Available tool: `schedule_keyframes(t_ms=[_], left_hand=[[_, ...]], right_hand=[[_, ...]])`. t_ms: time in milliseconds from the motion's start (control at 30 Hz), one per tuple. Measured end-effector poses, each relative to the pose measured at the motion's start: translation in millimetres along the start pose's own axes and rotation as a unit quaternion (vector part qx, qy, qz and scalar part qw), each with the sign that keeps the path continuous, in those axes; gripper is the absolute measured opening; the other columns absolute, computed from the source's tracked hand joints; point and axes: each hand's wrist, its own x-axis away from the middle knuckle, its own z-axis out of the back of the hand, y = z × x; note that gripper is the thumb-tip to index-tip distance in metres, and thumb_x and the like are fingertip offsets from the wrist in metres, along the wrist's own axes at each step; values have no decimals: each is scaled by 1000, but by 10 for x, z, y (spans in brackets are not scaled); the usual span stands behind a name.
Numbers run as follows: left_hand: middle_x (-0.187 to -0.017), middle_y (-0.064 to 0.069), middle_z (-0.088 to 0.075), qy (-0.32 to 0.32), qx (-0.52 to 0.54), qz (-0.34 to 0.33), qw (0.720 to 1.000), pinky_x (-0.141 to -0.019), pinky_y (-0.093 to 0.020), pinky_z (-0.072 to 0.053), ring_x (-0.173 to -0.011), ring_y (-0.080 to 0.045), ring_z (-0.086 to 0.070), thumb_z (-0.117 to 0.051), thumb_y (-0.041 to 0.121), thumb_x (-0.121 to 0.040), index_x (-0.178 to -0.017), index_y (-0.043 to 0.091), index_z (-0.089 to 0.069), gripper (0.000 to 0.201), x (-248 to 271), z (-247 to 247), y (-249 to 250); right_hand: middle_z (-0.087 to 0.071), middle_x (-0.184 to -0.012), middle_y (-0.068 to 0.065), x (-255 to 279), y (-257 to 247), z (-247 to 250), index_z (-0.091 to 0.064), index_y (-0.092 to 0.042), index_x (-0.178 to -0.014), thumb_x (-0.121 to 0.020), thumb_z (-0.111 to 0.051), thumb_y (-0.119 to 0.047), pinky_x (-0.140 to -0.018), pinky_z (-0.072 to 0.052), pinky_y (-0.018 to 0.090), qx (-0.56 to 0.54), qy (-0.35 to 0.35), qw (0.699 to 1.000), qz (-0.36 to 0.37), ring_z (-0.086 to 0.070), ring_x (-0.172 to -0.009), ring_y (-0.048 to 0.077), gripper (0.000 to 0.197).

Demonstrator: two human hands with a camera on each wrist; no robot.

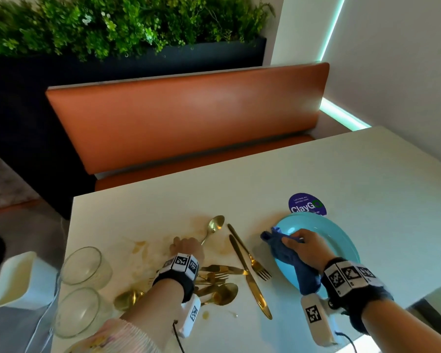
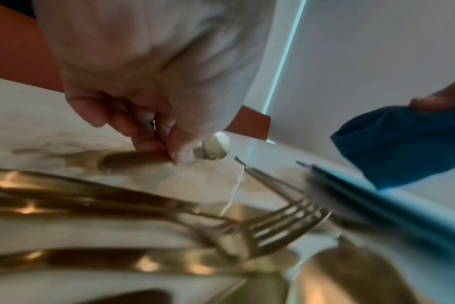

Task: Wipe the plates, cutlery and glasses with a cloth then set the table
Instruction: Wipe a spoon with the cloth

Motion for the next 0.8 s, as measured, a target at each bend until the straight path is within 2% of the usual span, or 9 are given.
schedule_keyframes(t_ms=[100, 233, 333, 400, 500, 567, 633, 700, 800], left_hand=[[-126, -15, -58, -4, 130, -17, 991, -95, -36, -43, -118, -31, -53, -38, 21, -98, -119, 2, -50, 30, 34, 197, 120], [-115, -20, -63, -28, 339, -88, 936, -87, -39, -54, -105, -37, -62, -38, 20, -99, -115, -1, -50, 29, 209, 392, 329], [-116, -19, -61, -31, 357, -143, 923, -89, -39, -48, -108, -35, -58, -36, 24, -100, -117, 2, -49, 30, 379, 431, 443], [-119, -20, -59, -29, 347, -162, 923, -91, -39, -46, -110, -36, -56, -35, 23, -100, -118, 3, -47, 30, 440, 426, 497], [-116, -21, -58, -33, 340, -171, 924, -85, -39, -45, -108, -37, -56, -35, 20, -100, -115, 4, -45, 25, 491, 445, 543], [-102, -18, -56, -39, 354, -177, 918, -75, -36, -40, -99, -37, -55, -36, 16, -99, -104, 7, -41, 11, 497, 482, 548], [-97, -18, -54, -39, 362, -177, 914, -72, -31, -35, -94, -36, -53, -36, 14, -98, -99, 10, -34, 4, 488, 540, 547], [-106, -23, -55, -31, 365, -178, 913, -71, -33, -35, -98, -39, -55, -35, 13, -99, -99, 11, -33, 3, 471, 574, 563], [-107, -27, -57, -18, 361, -196, 912, -67, -35, -33, -85, -36, -51, -33, 12, -100, -105, 7, -39, 9, 468, 603, 627]], right_hand=[[-68, -87, 27, -120, -68, -80, -64, 4, -75, -91, -53, -34, -83, -49, 45, -105, 37, 992, -52, -63, -89, 40, 43], [-64, -96, 20, -303, -238, -152, -62, 4, -105, -93, -48, -37, -92, -50, 50, -269, 57, 955, -111, -60, -89, 32, 45], [-61, -103, 14, -386, -362, -150, -56, 0, -121, -93, -47, -41, -96, -49, 45, -349, 59, 925, -138, -60, -95, 28, 50], [-63, -107, 13, -421, -422, -156, -55, -7, -124, -92, -46, -47, -92, -49, 40, -453, 44, 876, -159, -61, -99, 28, 52], [-60, -99, 13, -366, -570, -111, -52, -8, -118, -97, -39, -41, -83, -47, 35, -630, -6, 762, -148, -58, -93, 24, 41], [-59, -107, 17, -299, -656, -69, -53, -3, -116, -99, -38, -27, -85, -48, 39, -666, -26, 738, -111, -57, -99, 29, 32], [-60, -102, 17, -274, -716, -39, -57, -1, -102, -95, -38, -8, -74, -52, 37, -649, -40, 756, -70, -59, -90, 28, 22], [-60, -102, 18, -347, -751, -48, -59, 0, -93, -89, -40, 5, -65, -56, 34, -595, -53, 801, -51, -60, -85, 28, 20], [-58, -105, 20, -505, -822, -118, -56, 8, -108, -89, -52, 5, -63, -55, 37, -532, -4, 843, -82, -60, -84, 31, 20]])
